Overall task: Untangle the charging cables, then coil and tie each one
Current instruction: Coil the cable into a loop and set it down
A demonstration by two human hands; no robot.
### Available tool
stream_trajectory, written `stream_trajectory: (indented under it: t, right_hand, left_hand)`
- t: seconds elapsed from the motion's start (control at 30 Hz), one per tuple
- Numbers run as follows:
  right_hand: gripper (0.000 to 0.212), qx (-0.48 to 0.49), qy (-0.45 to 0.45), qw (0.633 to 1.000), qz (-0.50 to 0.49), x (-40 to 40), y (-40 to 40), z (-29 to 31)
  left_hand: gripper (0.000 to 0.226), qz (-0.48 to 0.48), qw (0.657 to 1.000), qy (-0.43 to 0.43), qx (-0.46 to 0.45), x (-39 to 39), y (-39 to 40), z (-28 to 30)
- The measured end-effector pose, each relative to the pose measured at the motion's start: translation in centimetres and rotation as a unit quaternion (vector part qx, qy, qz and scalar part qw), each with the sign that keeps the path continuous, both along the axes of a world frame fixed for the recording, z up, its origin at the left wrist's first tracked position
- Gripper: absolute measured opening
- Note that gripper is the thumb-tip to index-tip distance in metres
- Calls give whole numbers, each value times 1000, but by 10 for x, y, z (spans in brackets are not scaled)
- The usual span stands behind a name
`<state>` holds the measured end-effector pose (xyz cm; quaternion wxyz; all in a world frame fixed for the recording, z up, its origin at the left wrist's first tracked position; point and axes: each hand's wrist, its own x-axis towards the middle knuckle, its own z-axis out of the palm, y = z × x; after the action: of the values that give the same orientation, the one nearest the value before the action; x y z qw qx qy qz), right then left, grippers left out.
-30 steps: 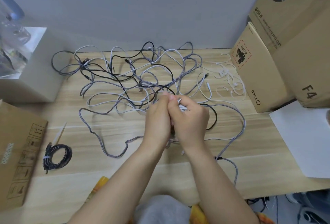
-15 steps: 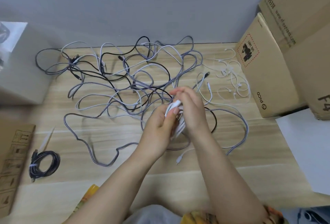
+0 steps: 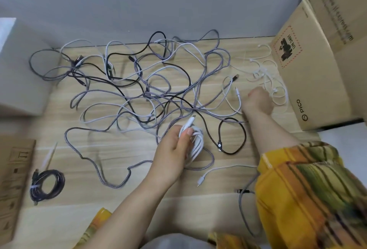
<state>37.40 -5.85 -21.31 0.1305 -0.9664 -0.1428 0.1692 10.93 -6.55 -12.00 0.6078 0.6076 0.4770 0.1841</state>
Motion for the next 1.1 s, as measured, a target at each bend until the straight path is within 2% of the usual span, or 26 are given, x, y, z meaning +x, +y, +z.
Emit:
stream_trajectory:
  t: [0.13,0.2,0.3,0.4,0.5,0.6,0.77,0.87,0.93,1.0,1.1]
  right_hand:
    - [31,18,0,1000,11,-3,-3,-4]
    - [32,41,-27,998,34,-8,-7,0]
    - [36,139,-73,986,62,-19,-10,22]
    - [33,267,-111,948,136,-41,-12,56]
    - [25,397,-98,900,153,-70,-17,89]
    - [15,496,-32,854,152,-106,-28,122]
    - [16,616,161,762,114,-172,-55,164]
    - [5,668,334,664,12,-206,-65,174]
    - [11,662,420,619,-50,-224,-68,170]
    - [9,630,466,616,-83,-241,-72,162]
    - [11,569,468,669,-97,-255,-74,153]
  left_hand:
    - [29,15,1000,-12,-6,-2,2,-2]
    - [27,25,1000,-18,-4,-5,3,-2]
    - [26,45,998,-29,-16,-11,5,1]
    - [28,49,996,-65,-35,-16,6,3]
    - [27,62,993,-91,-35,-24,3,6]
    - [26,73,991,-108,-19,-33,0,11]
    - [27,88,989,-112,34,-48,-4,25]
    - [25,90,987,-103,81,-55,-8,36]
    - [20,79,985,-95,120,-56,-10,41]
    - [18,70,981,-93,153,-57,-14,45]
    - [23,57,978,-80,183,-58,-19,50]
